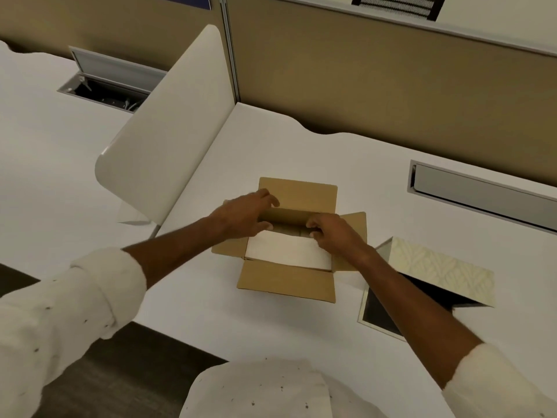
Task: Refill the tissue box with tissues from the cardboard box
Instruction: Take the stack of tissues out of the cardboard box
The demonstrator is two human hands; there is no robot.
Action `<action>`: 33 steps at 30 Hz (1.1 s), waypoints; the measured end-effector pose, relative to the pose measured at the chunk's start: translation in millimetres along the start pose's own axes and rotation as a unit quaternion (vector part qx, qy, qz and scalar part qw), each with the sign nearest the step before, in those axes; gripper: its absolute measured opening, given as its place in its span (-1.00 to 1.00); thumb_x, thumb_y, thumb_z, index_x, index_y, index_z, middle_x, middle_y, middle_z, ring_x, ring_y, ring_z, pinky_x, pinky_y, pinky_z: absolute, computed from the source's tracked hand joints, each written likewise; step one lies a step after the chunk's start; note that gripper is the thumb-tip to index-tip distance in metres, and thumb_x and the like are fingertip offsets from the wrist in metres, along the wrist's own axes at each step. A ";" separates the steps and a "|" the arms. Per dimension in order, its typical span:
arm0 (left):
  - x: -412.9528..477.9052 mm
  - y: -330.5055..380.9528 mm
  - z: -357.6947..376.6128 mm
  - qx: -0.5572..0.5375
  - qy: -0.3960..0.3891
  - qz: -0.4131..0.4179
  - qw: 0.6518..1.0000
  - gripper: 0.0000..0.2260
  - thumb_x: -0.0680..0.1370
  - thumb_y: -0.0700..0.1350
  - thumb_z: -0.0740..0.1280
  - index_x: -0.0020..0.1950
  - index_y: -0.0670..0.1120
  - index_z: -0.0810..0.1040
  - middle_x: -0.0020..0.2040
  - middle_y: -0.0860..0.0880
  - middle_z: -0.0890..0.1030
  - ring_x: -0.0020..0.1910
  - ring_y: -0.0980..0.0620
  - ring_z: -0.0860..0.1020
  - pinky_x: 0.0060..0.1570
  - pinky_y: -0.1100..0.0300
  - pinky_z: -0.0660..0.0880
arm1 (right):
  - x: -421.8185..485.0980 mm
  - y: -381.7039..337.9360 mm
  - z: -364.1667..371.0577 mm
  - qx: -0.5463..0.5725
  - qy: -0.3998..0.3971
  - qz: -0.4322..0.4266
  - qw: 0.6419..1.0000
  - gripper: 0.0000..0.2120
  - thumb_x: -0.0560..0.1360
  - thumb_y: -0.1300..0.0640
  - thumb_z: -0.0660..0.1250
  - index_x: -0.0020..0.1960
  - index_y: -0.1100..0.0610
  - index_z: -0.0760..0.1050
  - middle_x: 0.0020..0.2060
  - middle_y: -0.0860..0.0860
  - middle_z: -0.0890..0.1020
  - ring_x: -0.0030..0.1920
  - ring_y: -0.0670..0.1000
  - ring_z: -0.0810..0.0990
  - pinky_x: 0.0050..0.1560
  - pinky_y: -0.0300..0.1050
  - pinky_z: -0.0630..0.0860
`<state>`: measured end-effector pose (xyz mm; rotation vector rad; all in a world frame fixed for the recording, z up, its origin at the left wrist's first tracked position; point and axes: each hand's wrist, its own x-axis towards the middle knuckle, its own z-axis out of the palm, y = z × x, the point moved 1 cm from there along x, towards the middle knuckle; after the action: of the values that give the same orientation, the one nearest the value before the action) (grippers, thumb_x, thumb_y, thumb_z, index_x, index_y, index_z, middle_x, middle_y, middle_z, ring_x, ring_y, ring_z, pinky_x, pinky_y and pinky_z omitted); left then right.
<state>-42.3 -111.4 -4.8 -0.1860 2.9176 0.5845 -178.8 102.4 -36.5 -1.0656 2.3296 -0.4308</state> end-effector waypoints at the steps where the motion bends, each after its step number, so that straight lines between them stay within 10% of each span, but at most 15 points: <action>1: 4.1 4.1 3.5 -0.017 -0.041 0.015 0.999 -0.51 0.52 0.06 0.45 0.39 -0.02 0.42 0.30 -0.02 0.48 0.16 -0.04 0.55 0.09 0.04 0.56 | 5.5 1.4 -1.2 -0.019 -0.030 -0.007 0.999 -0.70 0.61 0.20 0.34 0.33 0.12 0.55 0.28 0.09 0.62 0.26 0.11 0.59 0.31 -0.03 0.53; 10: 52.5 14.9 51.1 0.051 -0.368 -0.087 0.925 -0.21 0.47 0.37 0.33 0.55 -0.05 0.28 0.50 -0.07 0.40 0.42 -0.11 0.42 0.41 -0.08 0.40 | 51.5 -3.8 8.0 -0.164 -0.311 0.031 0.936 -0.24 0.48 -0.30 0.37 0.54 0.05 0.29 0.48 0.04 0.43 0.43 0.12 0.44 0.45 0.12 0.40; 33: 59.1 17.5 77.9 0.057 -0.404 -0.092 0.908 0.00 0.21 0.64 0.22 0.50 0.09 0.34 0.50 -0.06 0.35 0.44 -0.13 0.32 0.36 -0.12 0.37 | 74.1 -0.3 33.9 -0.056 -0.462 0.103 0.879 -0.34 0.44 -0.13 0.51 0.45 0.03 0.41 0.39 0.05 0.51 0.36 0.12 0.50 0.46 0.12 0.43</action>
<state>-92.6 -70.1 -79.9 -0.1512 2.0885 0.3384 -198.9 43.2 -88.6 -0.7960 1.5685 0.2701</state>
